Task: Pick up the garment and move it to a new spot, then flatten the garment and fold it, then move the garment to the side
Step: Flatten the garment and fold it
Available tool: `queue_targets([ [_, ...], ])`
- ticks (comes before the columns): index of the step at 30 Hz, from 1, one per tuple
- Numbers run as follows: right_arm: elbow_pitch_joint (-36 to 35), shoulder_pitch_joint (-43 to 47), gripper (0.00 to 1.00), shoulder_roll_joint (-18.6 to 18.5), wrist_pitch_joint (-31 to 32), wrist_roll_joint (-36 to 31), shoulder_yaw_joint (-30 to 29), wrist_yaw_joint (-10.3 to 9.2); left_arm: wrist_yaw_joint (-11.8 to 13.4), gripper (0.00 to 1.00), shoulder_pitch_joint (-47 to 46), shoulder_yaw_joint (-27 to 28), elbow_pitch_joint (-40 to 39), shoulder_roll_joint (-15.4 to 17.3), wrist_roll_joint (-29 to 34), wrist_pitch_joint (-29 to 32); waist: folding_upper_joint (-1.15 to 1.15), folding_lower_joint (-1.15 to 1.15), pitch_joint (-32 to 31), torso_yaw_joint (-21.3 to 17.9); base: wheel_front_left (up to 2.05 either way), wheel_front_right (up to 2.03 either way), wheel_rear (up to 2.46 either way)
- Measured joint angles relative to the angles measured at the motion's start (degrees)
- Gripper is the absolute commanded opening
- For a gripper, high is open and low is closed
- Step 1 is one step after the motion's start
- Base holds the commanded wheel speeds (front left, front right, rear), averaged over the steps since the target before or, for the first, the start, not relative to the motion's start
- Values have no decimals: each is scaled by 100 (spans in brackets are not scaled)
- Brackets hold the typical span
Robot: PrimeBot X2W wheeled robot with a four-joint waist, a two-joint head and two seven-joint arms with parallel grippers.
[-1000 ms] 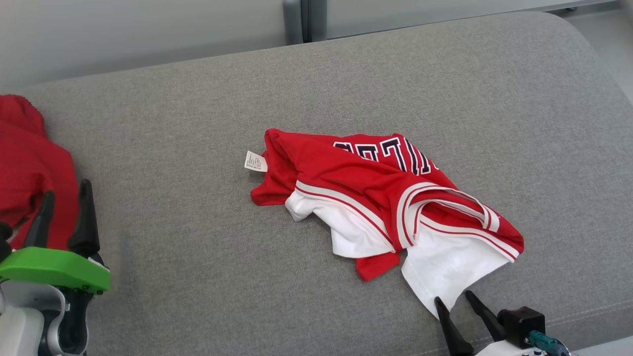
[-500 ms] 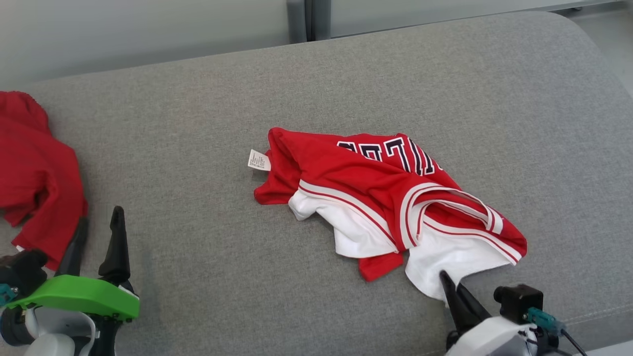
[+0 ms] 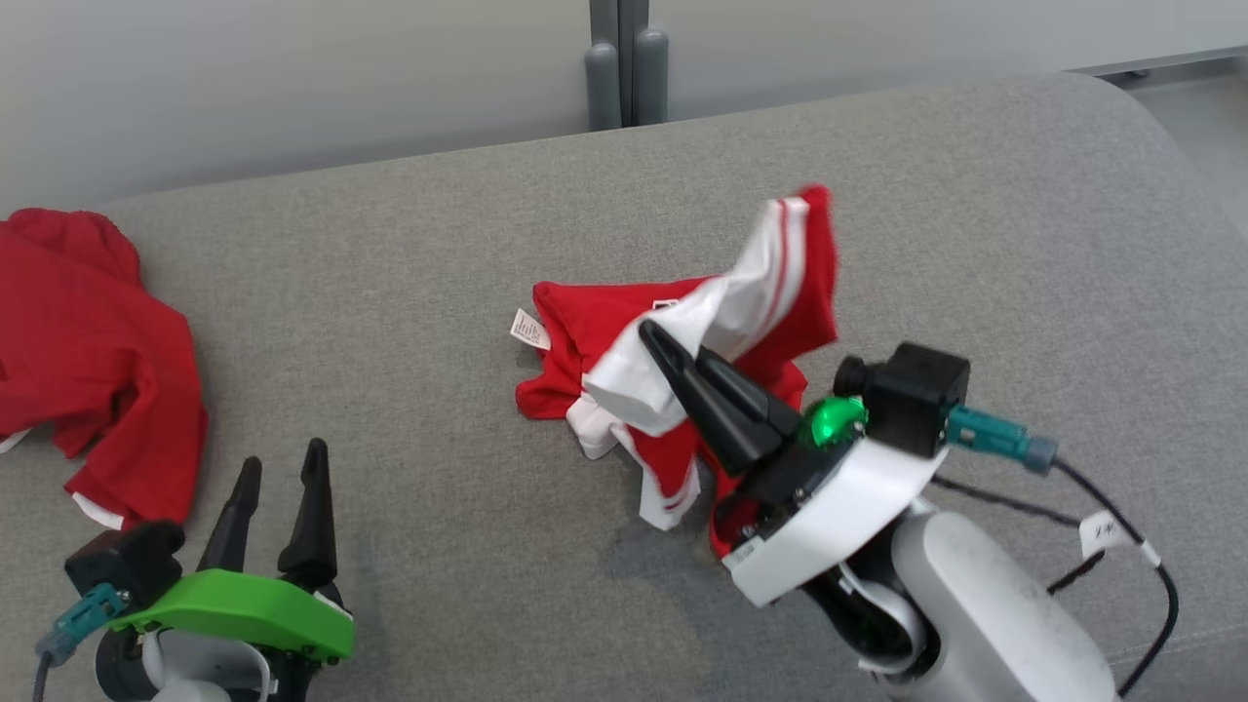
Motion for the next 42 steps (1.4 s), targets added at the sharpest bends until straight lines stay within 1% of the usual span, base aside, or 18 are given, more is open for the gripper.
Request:
queue_targets([
  [1, -193, -163, 0, 9, 147, 231, 91, 0, 0, 100, 0, -42, 8, -30, 4, 0, 0, 0, -36, 11, 0, 0, 0],
  [3, -511, -516, 0, -11, 444, 450, 77, 0, 0, 100, -1, -141, 11, -68, 20, 0, 0, 0, -105, 45, 0, 0, 0],
  [6, -792, -980, 0, -41, 859, 821, -176, 0, 0, 100, -5, -281, 10, -197, 27, 2, 0, 0, -177, 136, 0, 0, 0],
  [7, -883, -1233, 0, -26, 1159, 1087, -348, 0, 0, 100, -8, -345, 12, -286, 38, 7, 0, 0, -223, 211, 0, 0, 0],
  [11, -896, -1751, 0, -11, 1681, 1602, -745, 0, 0, 100, -15, -452, 45, -369, 43, 10, 0, 0, -311, 377, 0, 0, 0],
  [12, -867, -1918, 0, -7, 1775, 1677, -870, -34, 0, 100, -15, -485, 63, -380, 46, 21, 0, 0, -334, 421, 0, 0, 0],
  [18, -369, -2837, 0, -12, 2275, 1752, -1659, -686, 0, 100, -36, -679, 91, -604, 46, 48, 0, 0, -464, 705, 0, 0, 0],
  [21, -111, -3093, 0, -9, 2544, 1772, -1853, -960, 0, 100, -36, -704, 101, -694, 46, 48, 0, 0, -524, 860, 0, 0, 0],
  [24, 198, -3187, 0, -48, 2820, 1781, -1994, -1228, 0, 100, -37, -720, 132, -697, 46, 48, 0, 0, -578, 1010, 0, 0, 0],
  [25, 325, -3180, 0, -109, 2908, 1774, -2037, -1333, 0, 100, -37, -723, 138, -699, 46, 48, 0, 0, -595, 1057, 0, 0, 0],
  [26, 450, -3160, 0, -214, 2972, 1748, -2073, -1382, 0, 100, -37, -723, 147, -703, 45, 48, 0, 0, -611, 1100, 0, 0, 0],
  [30, 903, -2906, 0, -714, 3176, 1448, -2214, -1413, -11, 100, -33, -731, 143, -737, -21, 46, 0, 0, -690, 1203, 0, 0, 0],
  [31, 996, -2810, 0, -817, 3226, 1352, -2241, -1419, -54, 100, -31, -802, 113, -758, -71, 64, 0, 0, -704, 1202, 0, 0, 0],
  [34, 1163, -2540, 0, -1102, 3336, 1180, -2402, -1421, -372, 100, -31, -1196, -1, -855, -356, 336, 0, 0, -695, 1158, 0, 0, 0],
  [37, 1260, -2328, 0, -1329, 3410, 1109, -2608, -1423, -632, 100, -40, -1606, -146, -953, -465, 568, 0, 0, -629, 1092, 0, 0, 0],
  [39, 1272, -2162, 0, -1406, 3443, 1107, -2733, -1427, -745, 100, -71, -1848, -176, -957, -463, 700, 0, 0, -565, 1047, 0, 0, 0],
  [42, 1273, -1920, 0, -1408, 3451, 1113, -2956, -1428, -859, 100, -303, -2159, -200, -955, -366, 887, 0, 0, -446, 972, 0, 0, 0],
])
